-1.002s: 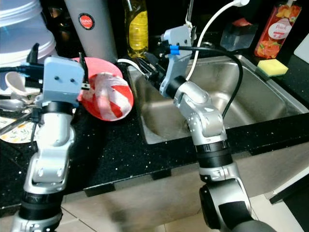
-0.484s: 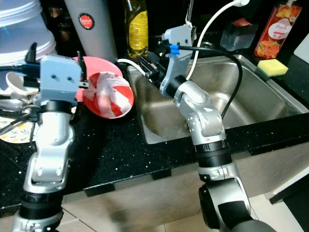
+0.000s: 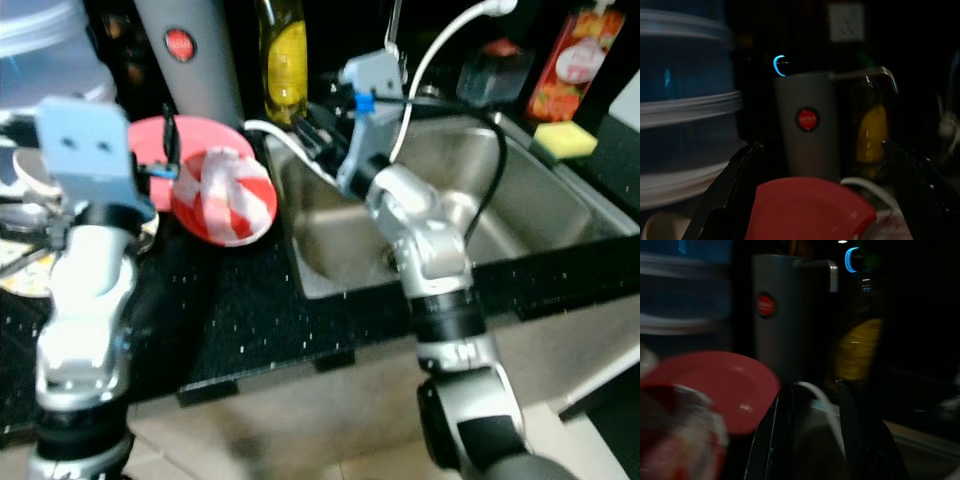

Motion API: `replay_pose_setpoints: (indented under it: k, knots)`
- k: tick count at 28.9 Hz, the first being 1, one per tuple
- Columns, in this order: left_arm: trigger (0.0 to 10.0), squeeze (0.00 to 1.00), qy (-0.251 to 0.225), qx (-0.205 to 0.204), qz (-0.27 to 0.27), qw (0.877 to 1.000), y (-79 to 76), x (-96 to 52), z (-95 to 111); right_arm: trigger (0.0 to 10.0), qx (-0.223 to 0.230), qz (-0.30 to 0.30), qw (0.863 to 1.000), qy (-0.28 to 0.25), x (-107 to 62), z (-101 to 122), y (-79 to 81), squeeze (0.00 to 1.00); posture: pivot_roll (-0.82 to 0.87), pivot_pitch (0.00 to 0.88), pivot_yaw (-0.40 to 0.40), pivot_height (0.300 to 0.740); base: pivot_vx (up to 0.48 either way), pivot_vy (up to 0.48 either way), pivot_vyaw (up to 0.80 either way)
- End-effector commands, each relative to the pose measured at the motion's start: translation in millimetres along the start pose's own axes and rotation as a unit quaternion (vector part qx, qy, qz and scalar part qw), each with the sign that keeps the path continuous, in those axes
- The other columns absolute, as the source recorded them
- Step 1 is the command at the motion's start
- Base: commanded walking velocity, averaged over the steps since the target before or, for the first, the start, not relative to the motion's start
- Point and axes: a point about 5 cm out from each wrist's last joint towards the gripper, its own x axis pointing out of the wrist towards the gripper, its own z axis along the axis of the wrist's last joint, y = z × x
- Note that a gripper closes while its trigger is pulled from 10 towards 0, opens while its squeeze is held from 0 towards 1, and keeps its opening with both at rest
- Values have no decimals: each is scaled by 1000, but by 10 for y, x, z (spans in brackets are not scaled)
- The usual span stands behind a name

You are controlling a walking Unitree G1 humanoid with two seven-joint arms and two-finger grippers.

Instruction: Kitchen organization

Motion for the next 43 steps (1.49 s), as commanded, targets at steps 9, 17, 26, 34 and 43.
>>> replay_pose_setpoints:
  k: [9,17,26,34,43]
  knots:
    - [10000,0,7,8,48,999,172,105,181,10000,-51,-2,999,-1,-27,-32,-38,0,18,0,-34,740,0,0,0]
    - [10000,0,160,-40,-19,986,-143,-44,-128,10000,-63,-6,998,-4,-29,-53,-74,0,21,0,-35,740,0,0,0]
    - [10000,0,236,-66,-18,969,-193,-113,-374,10000,-57,0,998,-6,-6,-75,-25,0,22,0,-34,740,0,0,0]
    - [10000,0,314,-71,22,947,-25,-167,-632,10000,-53,2,999,-8,0,-90,-10,0,20,0,-30,740,0,0,0]
    - [0,0,363,-94,40,926,28,-242,-841,10000,-49,4,999,-10,-1,-89,0,0,15,0,-28,740,0,0,0]
